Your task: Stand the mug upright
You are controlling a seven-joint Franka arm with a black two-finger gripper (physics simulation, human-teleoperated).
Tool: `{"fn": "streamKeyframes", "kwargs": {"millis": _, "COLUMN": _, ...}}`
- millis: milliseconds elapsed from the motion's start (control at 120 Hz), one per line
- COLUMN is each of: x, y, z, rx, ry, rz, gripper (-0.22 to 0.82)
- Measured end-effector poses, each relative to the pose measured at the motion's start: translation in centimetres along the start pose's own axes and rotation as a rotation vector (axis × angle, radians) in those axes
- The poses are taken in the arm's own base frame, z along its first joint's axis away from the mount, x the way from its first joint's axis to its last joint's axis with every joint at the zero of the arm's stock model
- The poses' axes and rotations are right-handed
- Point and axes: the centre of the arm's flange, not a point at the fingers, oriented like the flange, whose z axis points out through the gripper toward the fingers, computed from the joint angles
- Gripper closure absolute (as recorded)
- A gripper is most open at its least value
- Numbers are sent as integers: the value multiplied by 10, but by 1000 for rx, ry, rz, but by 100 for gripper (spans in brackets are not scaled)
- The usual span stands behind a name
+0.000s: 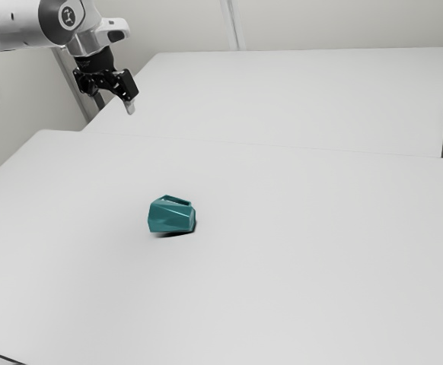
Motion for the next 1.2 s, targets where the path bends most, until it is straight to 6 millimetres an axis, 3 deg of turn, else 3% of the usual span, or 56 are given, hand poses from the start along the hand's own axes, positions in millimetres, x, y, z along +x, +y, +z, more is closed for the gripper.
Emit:
{"fn": "streamKeyframes", "kwargs": {"millis": 267, "x": -1, "y": 0, "z": 2, "rx": -3, "ry": -5, "rz": -1, "gripper": 0}}
{"fn": "streamKeyframes", "kwargs": {"millis": 467, "x": -18, "y": -12, "z": 21, "rx": -41, "ry": -42, "rz": -33, "gripper": 0}}
{"fn": "streamKeyframes", "kwargs": {"millis": 567, "x": -39, "y": -51, "z": 49, "rx": -196, "ry": -57, "rz": -131, "gripper": 0}}
{"fn": "streamKeyframes", "kwargs": {"millis": 633, "x": -47, "y": -65, "z": 64, "rx": -295, "ry": -51, "rz": -166, "gripper": 0}}
{"fn": "streamKeyframes", "kwargs": {"millis": 783, "x": -52, "y": -65, "z": 119, "rx": -473, "ry": -20, "rz": -183, "gripper": 0}}
{"fn": "streamKeyframes", "kwargs": {"millis": 900, "x": -51, "y": -61, "z": 149, "rx": -556, "ry": 41, "rz": -181, "gripper": 0}}
{"fn": "streamKeyframes", "kwargs": {"millis": 1033, "x": -55, "y": -81, "z": 198, "rx": -665, "ry": 99, "rz": -234, "gripper": 0}}
{"fn": "streamKeyframes", "kwargs": {"millis": 1200, "x": -47, "y": -83, "z": 244, "rx": -717, "ry": 131, "rz": -206, "gripper": 0}}
